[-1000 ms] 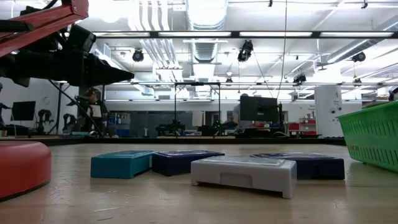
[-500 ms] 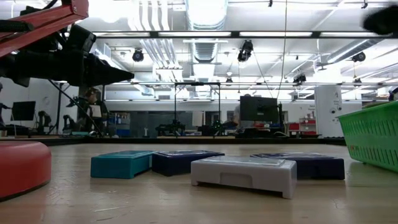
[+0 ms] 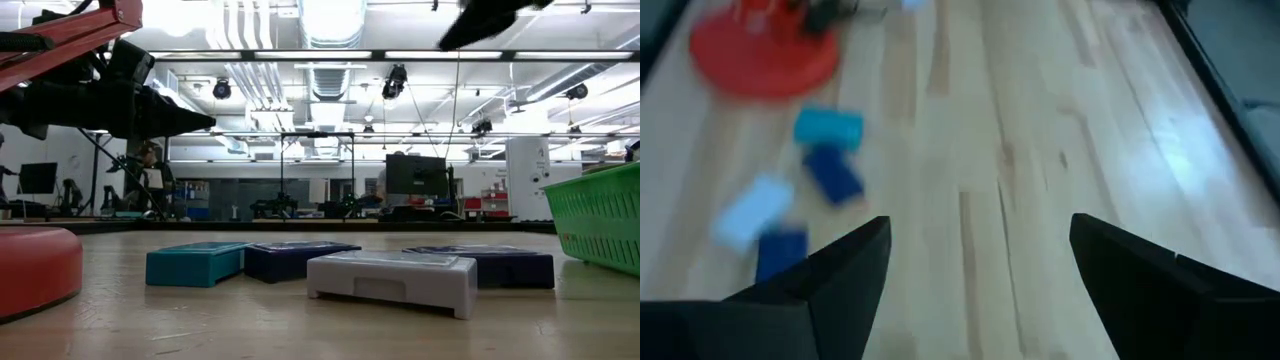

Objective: Pick & Place Office items
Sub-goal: Put the dark blue digital clock into the red basket

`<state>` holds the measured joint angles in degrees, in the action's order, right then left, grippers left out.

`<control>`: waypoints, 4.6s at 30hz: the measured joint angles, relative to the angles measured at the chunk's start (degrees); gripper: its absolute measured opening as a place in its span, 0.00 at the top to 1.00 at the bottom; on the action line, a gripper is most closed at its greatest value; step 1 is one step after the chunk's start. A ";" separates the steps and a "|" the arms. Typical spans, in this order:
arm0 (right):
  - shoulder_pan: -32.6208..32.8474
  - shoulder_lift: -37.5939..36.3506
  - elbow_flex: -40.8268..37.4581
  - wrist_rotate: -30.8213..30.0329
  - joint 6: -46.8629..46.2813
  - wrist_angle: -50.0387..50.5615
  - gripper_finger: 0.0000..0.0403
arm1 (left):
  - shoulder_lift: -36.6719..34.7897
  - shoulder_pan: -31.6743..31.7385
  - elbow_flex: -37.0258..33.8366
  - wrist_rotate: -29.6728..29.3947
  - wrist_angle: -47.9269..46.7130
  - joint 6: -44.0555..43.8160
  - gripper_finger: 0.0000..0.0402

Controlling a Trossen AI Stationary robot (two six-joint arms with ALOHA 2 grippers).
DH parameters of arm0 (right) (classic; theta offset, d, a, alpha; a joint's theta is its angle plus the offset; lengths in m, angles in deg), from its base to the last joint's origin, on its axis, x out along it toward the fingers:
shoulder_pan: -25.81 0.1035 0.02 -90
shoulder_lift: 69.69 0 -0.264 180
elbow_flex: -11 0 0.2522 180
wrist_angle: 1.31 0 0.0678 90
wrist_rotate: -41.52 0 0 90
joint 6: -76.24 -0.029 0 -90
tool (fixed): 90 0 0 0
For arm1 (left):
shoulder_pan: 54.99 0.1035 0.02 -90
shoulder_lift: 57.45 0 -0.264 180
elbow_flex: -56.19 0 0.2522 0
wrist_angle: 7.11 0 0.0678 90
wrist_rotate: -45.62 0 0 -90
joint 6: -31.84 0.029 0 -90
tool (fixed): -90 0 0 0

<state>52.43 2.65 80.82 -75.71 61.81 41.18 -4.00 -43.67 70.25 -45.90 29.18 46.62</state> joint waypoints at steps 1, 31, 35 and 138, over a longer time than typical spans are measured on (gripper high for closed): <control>-1.91 0.00 -1.25 1.28 -0.50 -3.52 0.24 | 0.00 0.00 0.00 0.02 -0.01 -0.01 0.46; -8.13 18.69 -14.19 15.53 -2.99 -51.60 0.26 | 0.00 -0.01 0.00 0.01 -1.07 0.00 0.46; -7.27 21.62 -12.78 15.75 -5.31 -51.79 0.27 | 0.00 -0.01 0.00 0.02 -1.09 -0.02 0.46; -14.01 43.50 9.26 42.23 15.94 -26.88 0.50 | 0.00 -0.01 0.00 0.00 -3.08 -0.02 0.46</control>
<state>38.42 46.15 90.08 -33.48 77.75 14.30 -4.00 -43.68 70.25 -45.90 26.10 46.60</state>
